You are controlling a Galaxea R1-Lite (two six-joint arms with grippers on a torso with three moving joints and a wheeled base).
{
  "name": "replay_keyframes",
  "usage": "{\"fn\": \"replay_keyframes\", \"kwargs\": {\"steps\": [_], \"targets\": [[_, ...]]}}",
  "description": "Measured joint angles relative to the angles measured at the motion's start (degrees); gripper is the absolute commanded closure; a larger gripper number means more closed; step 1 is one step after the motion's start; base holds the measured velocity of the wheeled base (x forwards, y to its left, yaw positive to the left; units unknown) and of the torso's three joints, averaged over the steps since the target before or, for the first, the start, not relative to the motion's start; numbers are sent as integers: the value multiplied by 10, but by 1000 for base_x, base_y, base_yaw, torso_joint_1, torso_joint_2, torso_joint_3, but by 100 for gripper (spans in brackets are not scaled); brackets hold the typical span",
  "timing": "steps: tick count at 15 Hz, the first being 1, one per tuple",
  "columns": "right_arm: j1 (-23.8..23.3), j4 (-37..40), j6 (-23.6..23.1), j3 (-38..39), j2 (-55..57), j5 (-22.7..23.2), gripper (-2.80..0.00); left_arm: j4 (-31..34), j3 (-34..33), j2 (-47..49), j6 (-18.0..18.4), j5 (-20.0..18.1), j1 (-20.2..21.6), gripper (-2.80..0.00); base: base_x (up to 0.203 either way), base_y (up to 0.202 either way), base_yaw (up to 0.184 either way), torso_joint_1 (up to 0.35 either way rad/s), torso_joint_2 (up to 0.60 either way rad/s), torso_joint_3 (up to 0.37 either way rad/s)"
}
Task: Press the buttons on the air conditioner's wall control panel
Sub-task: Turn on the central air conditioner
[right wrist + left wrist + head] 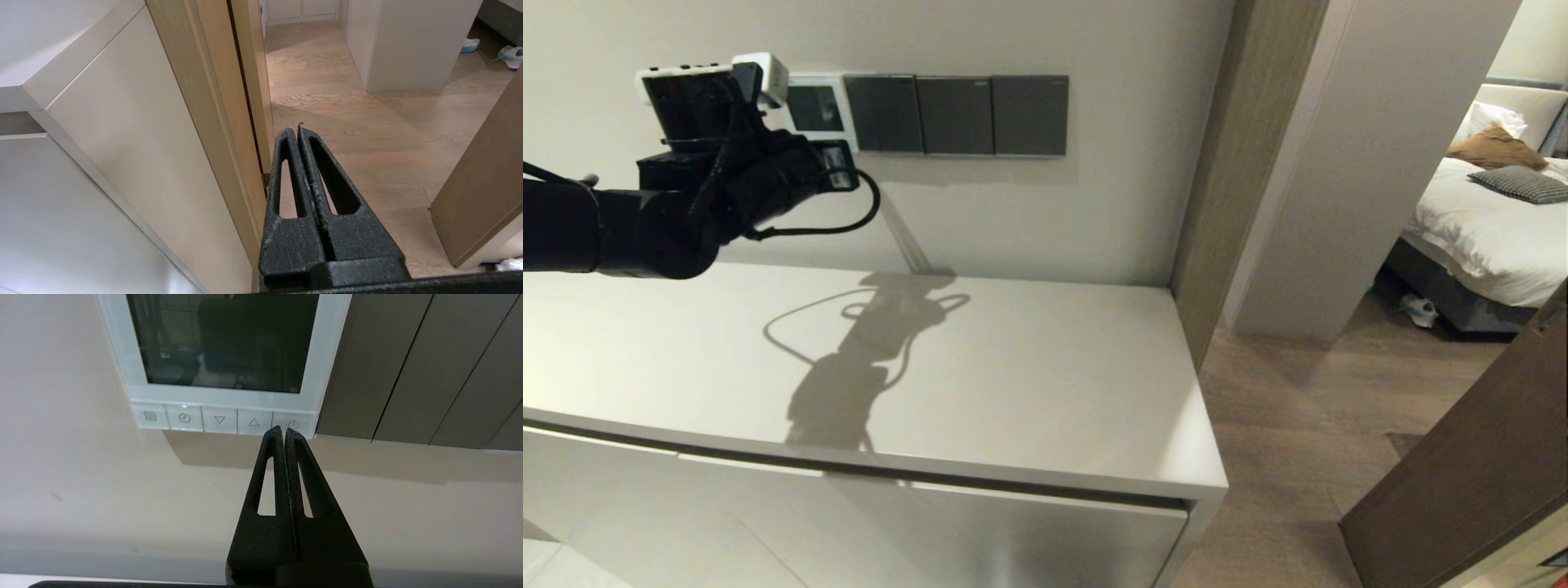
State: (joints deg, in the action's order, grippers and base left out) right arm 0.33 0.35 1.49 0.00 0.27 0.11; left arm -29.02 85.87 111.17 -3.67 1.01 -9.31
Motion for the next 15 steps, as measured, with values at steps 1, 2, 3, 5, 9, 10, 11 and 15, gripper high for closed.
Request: {"fn": "replay_keyframes", "kwargs": {"steps": [1,2,3,5,9,10,11,15], "targets": [[0,0,0,0,0,0,0,0,4,3,0,0,0,0,0,0,0,0,0,0],[0,0,0,0,0,0,0,1,6,4,0,0,0,0,0,0,0,0,0,0],[0,0,0,0,0,0,0,2,8,5,0,0,0,0,0,0,0,0,0,0],[0,0,0,0,0,0,0,8,14,8,0,0,-1,0,0,0,0,0,0,0],[0,0,0,0,0,0,0,4,11,12,-1,0,-2,0,0,0,0,0,0,0],[0,0,0,0,0,0,0,1,4,10,-1,0,-2,0,0,0,0,0,0,0],[0,0,0,0,0,0,0,0,-5,5,-1,0,-2,0,0,0,0,0,0,0],[0,0,0,0,0,0,0,-12,-51,-34,-1,0,-2,0,0,0,0,0,0,0]]}}
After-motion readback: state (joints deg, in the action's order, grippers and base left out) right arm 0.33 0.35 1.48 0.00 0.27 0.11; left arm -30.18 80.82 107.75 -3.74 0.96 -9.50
